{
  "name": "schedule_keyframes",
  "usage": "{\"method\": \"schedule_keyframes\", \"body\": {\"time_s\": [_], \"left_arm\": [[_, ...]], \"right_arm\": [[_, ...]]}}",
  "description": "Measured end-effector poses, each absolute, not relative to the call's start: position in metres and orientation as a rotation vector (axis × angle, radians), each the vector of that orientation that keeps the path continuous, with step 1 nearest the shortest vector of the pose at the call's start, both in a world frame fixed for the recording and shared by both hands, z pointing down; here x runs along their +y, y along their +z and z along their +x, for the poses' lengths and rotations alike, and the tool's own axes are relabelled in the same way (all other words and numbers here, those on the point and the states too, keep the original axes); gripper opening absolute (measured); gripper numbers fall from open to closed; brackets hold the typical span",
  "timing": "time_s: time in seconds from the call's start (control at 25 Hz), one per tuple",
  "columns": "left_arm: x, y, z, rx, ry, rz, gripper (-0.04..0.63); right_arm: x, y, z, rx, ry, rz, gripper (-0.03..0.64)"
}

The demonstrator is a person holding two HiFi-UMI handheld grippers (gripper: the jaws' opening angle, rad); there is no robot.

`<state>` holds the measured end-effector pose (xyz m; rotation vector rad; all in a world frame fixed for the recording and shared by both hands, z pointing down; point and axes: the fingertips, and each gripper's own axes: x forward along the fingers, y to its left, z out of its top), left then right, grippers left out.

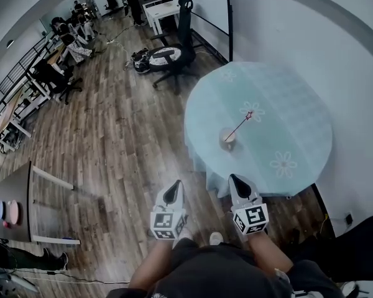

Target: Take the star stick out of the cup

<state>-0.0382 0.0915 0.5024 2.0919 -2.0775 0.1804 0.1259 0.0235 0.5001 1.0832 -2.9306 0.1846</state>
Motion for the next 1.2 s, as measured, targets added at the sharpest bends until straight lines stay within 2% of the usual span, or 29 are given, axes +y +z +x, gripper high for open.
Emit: {"method": "schedule_keyframes", "body": {"time_s": [0.52,1.2], "left_arm": [[0.004,0.509,-0.070,-1.986,0.110,2.200,0.005],[-0.099,0.527,-0.151,-1.812,0.203,2.396,0.005]], "right_arm": [[-0.040,0.506,0.092,-2.862,0.168,1.163,0.005],[-0.121,0.515,0.012,-2.709,0.144,1.309,0.003]]}}
